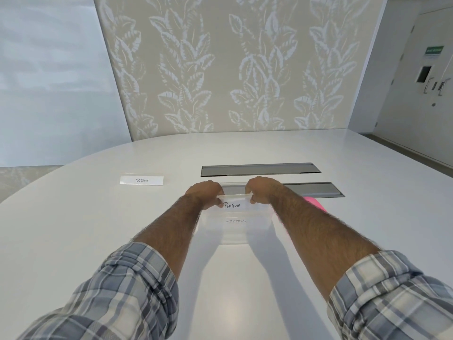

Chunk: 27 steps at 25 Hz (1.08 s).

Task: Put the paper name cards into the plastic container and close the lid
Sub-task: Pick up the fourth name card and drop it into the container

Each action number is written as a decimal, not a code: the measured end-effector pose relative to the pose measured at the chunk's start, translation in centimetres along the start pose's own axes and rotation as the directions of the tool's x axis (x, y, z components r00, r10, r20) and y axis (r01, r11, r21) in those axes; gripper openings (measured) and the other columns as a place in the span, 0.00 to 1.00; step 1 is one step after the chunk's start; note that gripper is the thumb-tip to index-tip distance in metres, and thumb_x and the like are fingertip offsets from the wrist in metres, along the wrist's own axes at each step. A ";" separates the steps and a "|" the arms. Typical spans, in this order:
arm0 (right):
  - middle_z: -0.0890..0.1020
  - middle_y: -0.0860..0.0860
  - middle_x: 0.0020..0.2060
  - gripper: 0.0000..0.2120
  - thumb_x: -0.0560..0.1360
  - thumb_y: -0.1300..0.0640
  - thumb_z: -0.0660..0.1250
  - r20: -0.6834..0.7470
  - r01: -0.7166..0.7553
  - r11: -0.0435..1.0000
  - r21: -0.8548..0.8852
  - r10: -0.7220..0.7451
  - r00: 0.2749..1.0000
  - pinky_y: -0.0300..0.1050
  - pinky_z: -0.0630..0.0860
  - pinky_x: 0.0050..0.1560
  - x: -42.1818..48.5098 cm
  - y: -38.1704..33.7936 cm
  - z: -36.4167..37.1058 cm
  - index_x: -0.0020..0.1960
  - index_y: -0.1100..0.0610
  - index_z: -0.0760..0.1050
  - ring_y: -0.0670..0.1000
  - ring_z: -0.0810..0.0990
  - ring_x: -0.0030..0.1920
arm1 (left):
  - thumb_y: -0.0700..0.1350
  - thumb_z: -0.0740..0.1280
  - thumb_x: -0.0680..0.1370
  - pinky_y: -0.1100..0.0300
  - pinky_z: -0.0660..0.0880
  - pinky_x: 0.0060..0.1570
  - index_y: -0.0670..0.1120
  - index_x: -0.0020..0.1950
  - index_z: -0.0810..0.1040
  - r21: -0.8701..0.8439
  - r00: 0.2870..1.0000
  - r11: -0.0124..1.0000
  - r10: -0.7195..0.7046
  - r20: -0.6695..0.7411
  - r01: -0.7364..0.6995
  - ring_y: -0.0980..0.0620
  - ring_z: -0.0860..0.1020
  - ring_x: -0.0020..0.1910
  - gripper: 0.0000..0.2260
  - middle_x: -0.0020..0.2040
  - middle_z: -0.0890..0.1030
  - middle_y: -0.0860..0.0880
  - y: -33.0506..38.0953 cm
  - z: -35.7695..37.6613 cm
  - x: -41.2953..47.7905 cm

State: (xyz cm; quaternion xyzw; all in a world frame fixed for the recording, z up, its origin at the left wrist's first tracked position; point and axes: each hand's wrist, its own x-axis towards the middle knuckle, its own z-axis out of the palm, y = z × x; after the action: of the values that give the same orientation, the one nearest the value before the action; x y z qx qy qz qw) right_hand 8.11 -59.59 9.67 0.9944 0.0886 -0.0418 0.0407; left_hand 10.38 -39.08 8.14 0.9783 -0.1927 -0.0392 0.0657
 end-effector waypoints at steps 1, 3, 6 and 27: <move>0.76 0.52 0.65 0.22 0.74 0.57 0.71 0.004 0.000 1.000 0.003 0.000 1.000 0.50 0.73 0.61 0.1 0.0 0.1 0.67 0.54 0.74 0.55 0.75 0.64 | 0.50 0.73 0.74 0.56 0.73 0.50 0.54 0.61 0.82 0.010 1.000 1.000 0.001 0.007 -0.002 0.47 0.79 0.56 0.15 0.58 0.82 0.52 0.0 0.2 0.2; 0.77 0.53 0.64 0.21 0.74 0.58 0.71 0.028 0.003 1.000 0.004 -0.003 1.000 0.50 0.74 0.60 0.3 -0.1 0.4 0.67 0.55 0.75 0.55 0.76 0.63 | 0.51 0.74 0.74 0.54 0.74 0.51 0.52 0.61 0.81 0.041 1.000 0.999 0.007 0.017 -0.008 0.47 0.79 0.57 0.16 0.59 0.82 0.52 0.2 0.7 0.5; 0.78 0.54 0.64 0.21 0.74 0.59 0.71 0.061 0.013 1.000 -0.004 -0.013 0.998 0.49 0.74 0.60 0.5 0.0 0.9 0.66 0.57 0.75 0.56 0.76 0.63 | 0.51 0.74 0.74 0.53 0.75 0.53 0.52 0.61 0.81 0.067 0.999 0.998 0.016 0.033 -0.018 0.46 0.78 0.59 0.17 0.59 0.82 0.51 0.3 1.5 1.2; 0.79 0.53 0.40 0.04 0.71 0.61 0.72 0.173 0.099 0.994 -0.052 -0.088 0.981 0.42 0.72 0.44 2.4 -0.3 3.0 0.45 0.60 0.81 0.54 0.76 0.43 | 0.41 0.68 0.76 0.54 0.78 0.58 0.46 0.59 0.84 0.128 0.968 0.982 0.110 0.224 -0.142 0.45 0.81 0.57 0.13 0.57 0.85 0.48 0.1 3.3 4.0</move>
State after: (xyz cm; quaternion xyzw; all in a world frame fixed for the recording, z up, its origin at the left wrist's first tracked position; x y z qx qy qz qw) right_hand 10.21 -59.16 6.49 0.9802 0.1327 -0.1257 0.0761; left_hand 13.65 -41.09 4.72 0.9562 -0.2629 -0.1267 -0.0236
